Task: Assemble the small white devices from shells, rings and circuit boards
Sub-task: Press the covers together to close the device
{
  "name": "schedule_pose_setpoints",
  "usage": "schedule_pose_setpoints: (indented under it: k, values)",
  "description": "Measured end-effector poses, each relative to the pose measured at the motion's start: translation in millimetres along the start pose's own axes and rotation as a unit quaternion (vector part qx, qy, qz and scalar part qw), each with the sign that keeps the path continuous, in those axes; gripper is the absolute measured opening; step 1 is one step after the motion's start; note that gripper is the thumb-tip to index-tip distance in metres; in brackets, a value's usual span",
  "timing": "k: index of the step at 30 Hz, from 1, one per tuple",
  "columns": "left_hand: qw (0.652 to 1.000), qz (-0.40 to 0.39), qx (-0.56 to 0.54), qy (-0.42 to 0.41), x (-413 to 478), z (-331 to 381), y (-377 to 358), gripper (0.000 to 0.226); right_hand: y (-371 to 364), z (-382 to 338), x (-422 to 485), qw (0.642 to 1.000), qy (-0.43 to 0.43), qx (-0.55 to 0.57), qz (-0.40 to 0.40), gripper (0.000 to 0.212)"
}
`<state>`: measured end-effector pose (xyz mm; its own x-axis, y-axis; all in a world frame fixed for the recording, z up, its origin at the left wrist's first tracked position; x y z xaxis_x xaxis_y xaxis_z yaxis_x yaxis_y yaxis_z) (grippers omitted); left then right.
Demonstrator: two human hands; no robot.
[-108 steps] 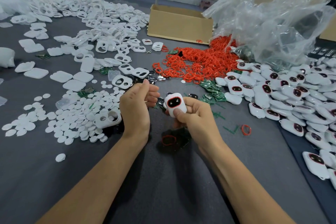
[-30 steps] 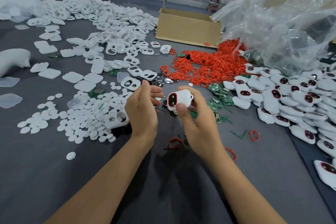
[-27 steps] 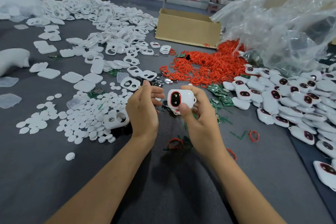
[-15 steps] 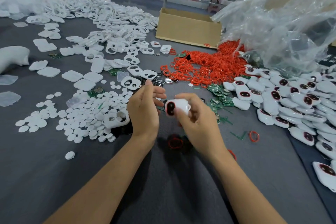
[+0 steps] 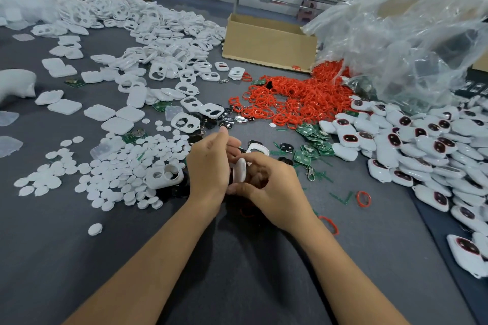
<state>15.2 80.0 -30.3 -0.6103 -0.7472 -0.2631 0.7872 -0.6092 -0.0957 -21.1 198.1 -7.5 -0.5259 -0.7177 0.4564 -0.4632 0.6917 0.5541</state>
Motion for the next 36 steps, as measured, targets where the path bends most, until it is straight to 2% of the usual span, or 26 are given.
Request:
schedule_pose_setpoints:
  k: [3, 4, 6, 7, 10, 13, 14, 15, 17, 19, 20, 24, 30, 36]
  values:
    - [0.999, 0.006, -0.044, 0.008, 1, 0, 2, 0.042, 11, -5, 0, 0.993, 0.034, -0.022, 0.108, 0.023]
    - [0.998, 0.011, -0.055, 0.009, 2, 0, 3, 0.042, 11, -4, 1, 0.994, 0.032, -0.043, 0.093, 0.023]
    - [0.997, 0.03, -0.072, 0.007, 2, 0, 6, 0.041, -1, -6, -2, 0.988, 0.044, -0.15, -0.019, 0.027]
    - [0.996, 0.039, -0.079, 0.006, 2, 0, 8, 0.041, -2, -6, -3, 0.98, 0.053, -0.188, -0.029, 0.028]
    - [0.994, 0.04, -0.103, 0.013, 2, 1, 10, 0.042, 12, -13, -1, 0.98, 0.054, -0.183, 0.052, 0.027]
    - [0.994, 0.049, -0.098, 0.009, 1, 1, 11, 0.042, -2, -9, -2, 0.967, 0.024, -0.242, -0.073, 0.021]
    - [0.994, 0.047, -0.095, 0.009, 0, 1, 11, 0.042, -3, -6, -5, 0.967, 0.01, -0.239, -0.084, 0.02]
    - [0.994, 0.043, -0.096, 0.008, 0, 2, 10, 0.042, -2, -5, -6, 0.973, 0.017, -0.218, -0.068, 0.019]
    - [0.995, 0.034, -0.089, 0.011, -1, 3, 9, 0.042, 8, -12, -4, 0.997, 0.023, -0.074, 0.023, 0.019]
    - [0.996, 0.023, -0.082, 0.008, -2, 4, 7, 0.042, 17, -9, 0, 0.989, -0.004, 0.107, 0.099, 0.023]
    - [0.997, 0.014, -0.077, 0.006, -3, 5, 6, 0.041, 19, -7, 0, 0.98, -0.017, 0.157, 0.121, 0.024]
    - [0.999, -0.01, -0.046, -0.008, -7, 7, 2, 0.041, 17, 6, -5, 0.956, -0.079, 0.242, 0.147, 0.023]
    - [0.999, -0.023, -0.043, -0.01, -10, 10, 0, 0.04, 11, 12, -3, 0.912, -0.123, 0.361, 0.154, 0.026]
    - [0.999, -0.036, -0.037, -0.014, -11, 10, -2, 0.041, 9, 16, -5, 0.9, -0.166, 0.367, 0.168, 0.026]
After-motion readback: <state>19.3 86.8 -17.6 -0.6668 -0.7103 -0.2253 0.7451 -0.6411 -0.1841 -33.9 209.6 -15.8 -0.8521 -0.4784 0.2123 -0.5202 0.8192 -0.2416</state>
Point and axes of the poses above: each hand's wrist, its own x-axis towards the middle knuckle, its own y-axis out of the back of the hand, z = x × y, the point moved 5 cm from there along x, towards the middle knuckle, and after that the axes turned 15 degrees about y, right-handed, at the moved point
